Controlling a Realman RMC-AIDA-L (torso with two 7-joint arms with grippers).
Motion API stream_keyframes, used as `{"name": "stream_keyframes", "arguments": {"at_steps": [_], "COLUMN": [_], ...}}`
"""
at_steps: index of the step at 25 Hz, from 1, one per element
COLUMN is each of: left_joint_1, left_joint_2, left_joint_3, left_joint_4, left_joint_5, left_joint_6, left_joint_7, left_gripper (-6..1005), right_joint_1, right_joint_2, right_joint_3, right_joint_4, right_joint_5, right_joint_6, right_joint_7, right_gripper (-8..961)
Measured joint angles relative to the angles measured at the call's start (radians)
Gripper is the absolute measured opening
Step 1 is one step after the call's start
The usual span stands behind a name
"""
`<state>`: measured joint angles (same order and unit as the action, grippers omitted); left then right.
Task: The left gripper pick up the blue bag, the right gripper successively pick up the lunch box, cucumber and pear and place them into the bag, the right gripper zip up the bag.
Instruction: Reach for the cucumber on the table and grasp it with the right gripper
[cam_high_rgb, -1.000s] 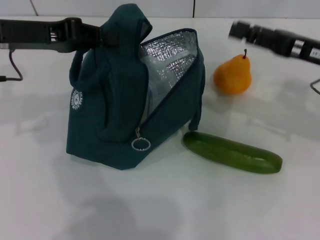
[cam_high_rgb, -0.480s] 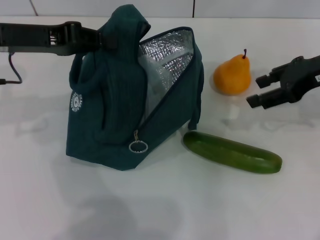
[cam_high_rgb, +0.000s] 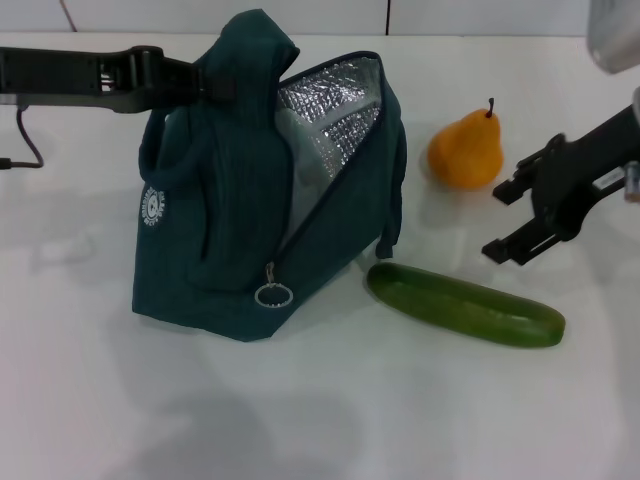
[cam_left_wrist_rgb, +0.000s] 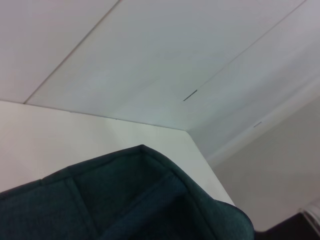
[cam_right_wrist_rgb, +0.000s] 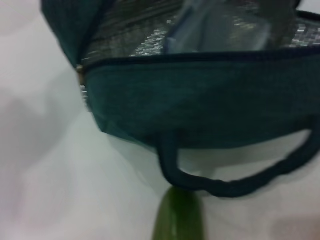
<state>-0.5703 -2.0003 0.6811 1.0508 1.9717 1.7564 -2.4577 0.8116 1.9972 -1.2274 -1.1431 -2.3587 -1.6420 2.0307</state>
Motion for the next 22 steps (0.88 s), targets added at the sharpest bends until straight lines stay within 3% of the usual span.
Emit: {"name": "stream_keyframes", "arguments": {"at_steps": [6,10,22], "left_joint_1": [-0.005,-0.007,-0.014], "left_joint_2": [0.0,0.0,-0.001], "left_joint_3": [0.0,0.0,0.0], "left_joint_4": [0.0,0.001,0.002], "left_joint_5": [0.0,0.0,0.0], "left_joint_6": [0.0,0.0,0.001], "left_joint_7": [-0.002,-0.003,-0.003], "left_gripper": [68,69,70], "right_joint_1": [-0.009,-0.011,-0.011], "right_joint_2": [0.024,0.027,0.028], "right_joint_3": [-0.105,-0.181,-0.234], "right_joint_4": [0.032,0.086,0.197], "right_joint_5": [0.019,0.027,0.085], "right_joint_6": [0.051,0.109,0.202], "right_joint_7": [-0.001,0.0,-0.018], "right_gripper": [779,781,775]}}
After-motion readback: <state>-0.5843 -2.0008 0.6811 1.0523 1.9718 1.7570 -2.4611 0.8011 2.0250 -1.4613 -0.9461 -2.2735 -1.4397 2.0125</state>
